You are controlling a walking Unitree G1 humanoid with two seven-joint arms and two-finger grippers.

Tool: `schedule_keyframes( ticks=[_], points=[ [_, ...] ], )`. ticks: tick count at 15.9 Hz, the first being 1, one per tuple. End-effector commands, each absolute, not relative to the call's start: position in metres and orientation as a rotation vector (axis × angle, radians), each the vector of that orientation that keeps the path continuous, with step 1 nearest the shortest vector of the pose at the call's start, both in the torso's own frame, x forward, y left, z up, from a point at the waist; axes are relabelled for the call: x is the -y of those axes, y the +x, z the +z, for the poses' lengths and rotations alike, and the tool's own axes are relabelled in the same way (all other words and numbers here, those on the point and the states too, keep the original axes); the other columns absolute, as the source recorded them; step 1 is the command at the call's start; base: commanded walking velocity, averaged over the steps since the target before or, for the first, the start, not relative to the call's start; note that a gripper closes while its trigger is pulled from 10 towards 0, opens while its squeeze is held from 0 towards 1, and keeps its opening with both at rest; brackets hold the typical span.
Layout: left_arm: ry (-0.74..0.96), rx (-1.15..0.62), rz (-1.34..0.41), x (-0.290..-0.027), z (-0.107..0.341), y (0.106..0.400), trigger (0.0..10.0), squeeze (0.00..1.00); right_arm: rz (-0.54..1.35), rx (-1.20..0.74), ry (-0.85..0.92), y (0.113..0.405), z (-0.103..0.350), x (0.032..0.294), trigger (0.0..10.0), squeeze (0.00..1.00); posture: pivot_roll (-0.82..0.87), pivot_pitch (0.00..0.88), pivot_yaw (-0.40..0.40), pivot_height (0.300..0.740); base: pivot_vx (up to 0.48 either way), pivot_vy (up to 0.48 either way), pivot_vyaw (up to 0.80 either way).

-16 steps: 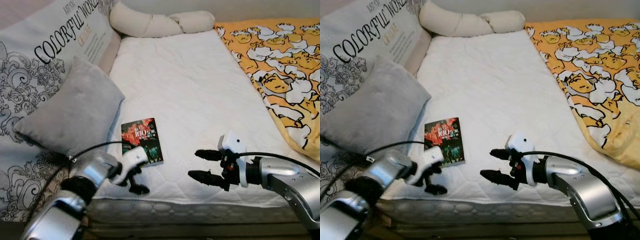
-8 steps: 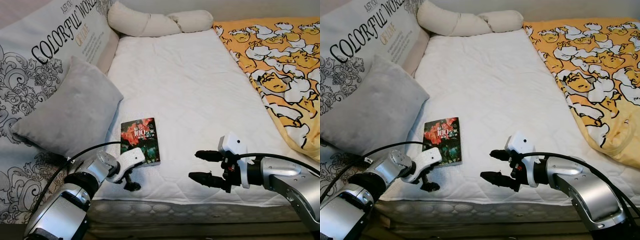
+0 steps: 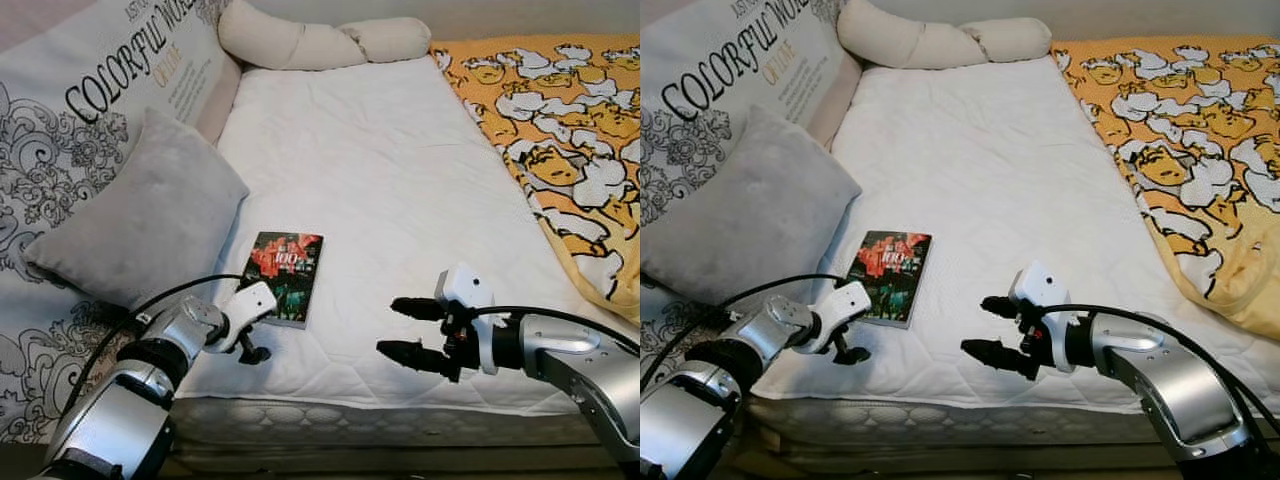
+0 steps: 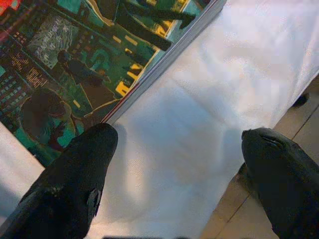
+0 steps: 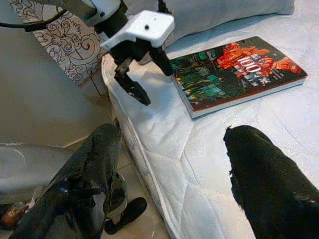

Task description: Clean up the room

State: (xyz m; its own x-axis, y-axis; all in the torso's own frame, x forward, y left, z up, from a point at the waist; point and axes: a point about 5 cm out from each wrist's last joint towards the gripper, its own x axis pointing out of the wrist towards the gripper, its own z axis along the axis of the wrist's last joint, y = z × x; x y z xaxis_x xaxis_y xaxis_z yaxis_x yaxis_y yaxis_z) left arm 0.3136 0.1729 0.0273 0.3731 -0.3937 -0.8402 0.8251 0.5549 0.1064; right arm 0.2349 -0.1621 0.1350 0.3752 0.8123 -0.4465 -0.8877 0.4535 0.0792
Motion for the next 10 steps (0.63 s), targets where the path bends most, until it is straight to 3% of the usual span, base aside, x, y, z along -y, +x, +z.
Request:
schedule_keyframes(
  ticks=[1, 3, 5, 7, 9, 10],
  points=[
    [0.525, -0.799, -0.883, -0.167, 0.040, 0.320, 10.0, 0.00, 1.092, -0.444, -0.182, 0.234, 0.137, 0.164, 10.0, 0.00, -0.08, 0.000, 0.076, 0.740, 0.000, 0.000, 0.00],
    [0.411, -0.744, -0.945, -0.160, 0.048, 0.319, 10.0, 0.00, 1.067, -0.434, -0.158, 0.233, 0.137, 0.166, 10.0, 0.00, -0.08, 0.000, 0.079, 0.740, 0.000, 0.000, 0.00],
    [0.159, -0.665, -0.912, -0.155, 0.068, 0.309, 10.0, 0.00, 0.987, -0.412, -0.106, 0.233, 0.135, 0.168, 10.0, 0.00, -0.07, 0.000, 0.093, 0.740, 0.000, 0.000, 0.00],
    [-0.034, -0.558, -0.823, -0.154, 0.088, 0.283, 10.0, 0.00, 0.772, -0.400, -0.027, 0.244, 0.121, 0.166, 10.0, 0.00, -0.05, 0.000, 0.088, 0.740, 0.000, 0.000, 0.00],
    [0.021, -0.427, -0.706, -0.158, 0.097, 0.276, 10.0, 0.00, 0.656, -0.391, 0.024, 0.251, 0.115, 0.165, 10.0, 0.00, -0.02, 0.000, 0.073, 0.740, 0.000, 0.000, 0.00],
    [0.073, -0.303, -0.453, -0.171, 0.107, 0.274, 10.0, 0.00, 0.507, -0.364, 0.073, 0.258, 0.108, 0.162, 10.0, 0.00, 0.00, 0.000, 0.056, 0.740, 0.000, 0.000, 0.00]
  ],
)
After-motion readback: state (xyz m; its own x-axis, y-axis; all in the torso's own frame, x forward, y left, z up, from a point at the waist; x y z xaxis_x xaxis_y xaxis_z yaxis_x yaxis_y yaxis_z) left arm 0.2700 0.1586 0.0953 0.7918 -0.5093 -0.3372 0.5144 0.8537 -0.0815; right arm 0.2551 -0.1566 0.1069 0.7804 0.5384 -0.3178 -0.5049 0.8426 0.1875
